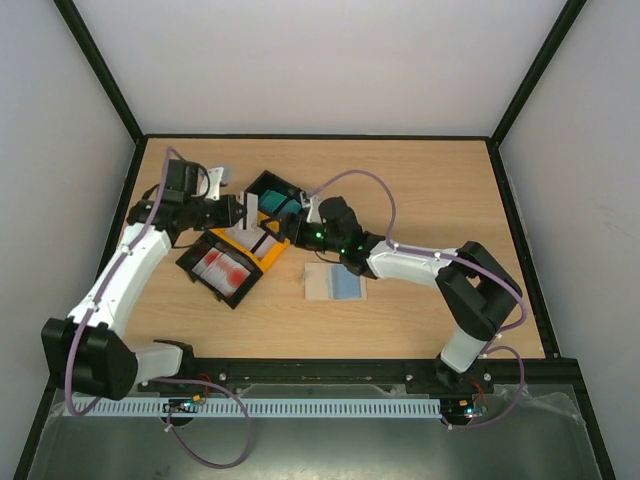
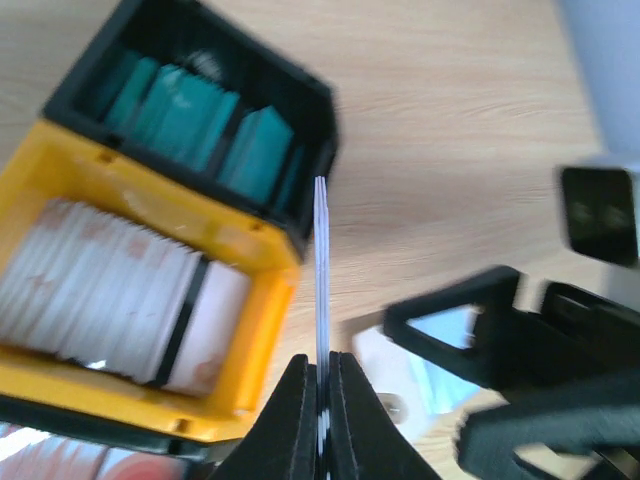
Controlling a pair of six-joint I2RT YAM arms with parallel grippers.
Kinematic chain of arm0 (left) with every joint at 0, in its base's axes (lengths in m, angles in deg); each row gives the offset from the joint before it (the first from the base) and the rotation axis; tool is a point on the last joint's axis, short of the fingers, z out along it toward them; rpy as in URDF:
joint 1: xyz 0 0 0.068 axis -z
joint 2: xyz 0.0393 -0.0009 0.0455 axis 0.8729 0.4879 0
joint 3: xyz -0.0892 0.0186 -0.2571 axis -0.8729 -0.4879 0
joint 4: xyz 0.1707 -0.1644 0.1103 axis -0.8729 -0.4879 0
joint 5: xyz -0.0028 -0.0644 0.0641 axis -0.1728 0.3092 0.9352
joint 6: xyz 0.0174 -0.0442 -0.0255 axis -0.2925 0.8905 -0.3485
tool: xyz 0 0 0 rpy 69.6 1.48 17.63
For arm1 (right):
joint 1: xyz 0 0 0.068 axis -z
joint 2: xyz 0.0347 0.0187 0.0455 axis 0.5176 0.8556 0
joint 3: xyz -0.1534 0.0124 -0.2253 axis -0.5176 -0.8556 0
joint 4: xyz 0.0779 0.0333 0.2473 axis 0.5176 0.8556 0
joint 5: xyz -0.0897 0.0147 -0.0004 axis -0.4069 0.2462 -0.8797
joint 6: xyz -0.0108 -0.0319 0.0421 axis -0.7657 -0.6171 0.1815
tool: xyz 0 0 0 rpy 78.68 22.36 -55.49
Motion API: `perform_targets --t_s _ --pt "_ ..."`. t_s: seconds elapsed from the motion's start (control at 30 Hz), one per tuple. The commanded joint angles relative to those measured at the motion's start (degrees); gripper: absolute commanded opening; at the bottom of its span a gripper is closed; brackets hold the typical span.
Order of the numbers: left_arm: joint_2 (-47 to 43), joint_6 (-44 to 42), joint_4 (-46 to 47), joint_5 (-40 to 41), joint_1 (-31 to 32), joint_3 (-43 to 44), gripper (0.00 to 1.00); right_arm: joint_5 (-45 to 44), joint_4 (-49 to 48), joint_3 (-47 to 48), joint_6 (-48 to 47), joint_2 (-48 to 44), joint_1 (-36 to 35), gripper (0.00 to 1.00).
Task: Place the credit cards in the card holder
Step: Pick up the credit card from the storage box.
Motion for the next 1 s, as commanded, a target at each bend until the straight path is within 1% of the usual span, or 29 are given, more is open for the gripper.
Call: perform_targets --t_s 0.0,0.1,0.2,0.27,0.33,0.37,0.43,0.53,0.6,0.7,0.83,0.97 --pt "-3.95 3.62 2.68 -15.92 -2.06 0.16 0.03 8.88 -10.59 3.36 5.31 1.25 2.53 0.85" --pt "-5.2 5.44 3.96 -21.91 -3.16 0.17 0.03 13.25 -10.59 6.21 5.39 1.95 3.17 0.77" --pt "-6.56 7.21 5.21 -25.45 -4.31 0.33 0.03 15.47 -11.26 6.97 6.16 2.06 3.57 0.69" --pt "-7.39 8.36 6.14 -27.99 -5.53 0.16 0.03 16.51 -15.1 5.88 8.4 1.78 3.93 0.62" --pt "-8.03 10.02 8.06 -32.09 -7.34 -0.72 0.03 18.36 -21.43 4.44 11.92 1.65 4.23 0.5" --pt "-8.21 10.71 8.55 -33.9 -8.2 -1.29 0.03 19.74 -24.83 4.05 13.9 1.68 4.32 0.46" --pt "-8.31 11.26 9.11 -34.95 -8.67 -1.75 0.03 22.16 -29.85 4.02 17.37 2.15 4.36 0.33" --pt "-8.5 12.1 10.11 -35.85 -8.85 -2.02 0.03 24.56 -35.79 3.69 21.21 2.63 4.51 0.21" --pt "-8.69 12.38 10.29 -36.16 -9.1 -1.94 0.03 24.68 -36.6 3.51 21.98 2.51 4.79 0.13" --pt "-8.65 12.85 10.54 -36.35 -9.59 -1.83 0.08 24.07 -37.17 2.82 22.8 2.16 5.55 0.03" --pt "-8.51 13.47 11.15 -36.75 -9.92 -2.26 0.16 23.61 -40.71 1.63 25.94 1.94 6.67 0.02" --pt "-8.8 14.59 12.52 -37.28 -10.36 -2.88 0.17 23.51 -42.75 0.54 28.0 1.84 7.37 0.02"
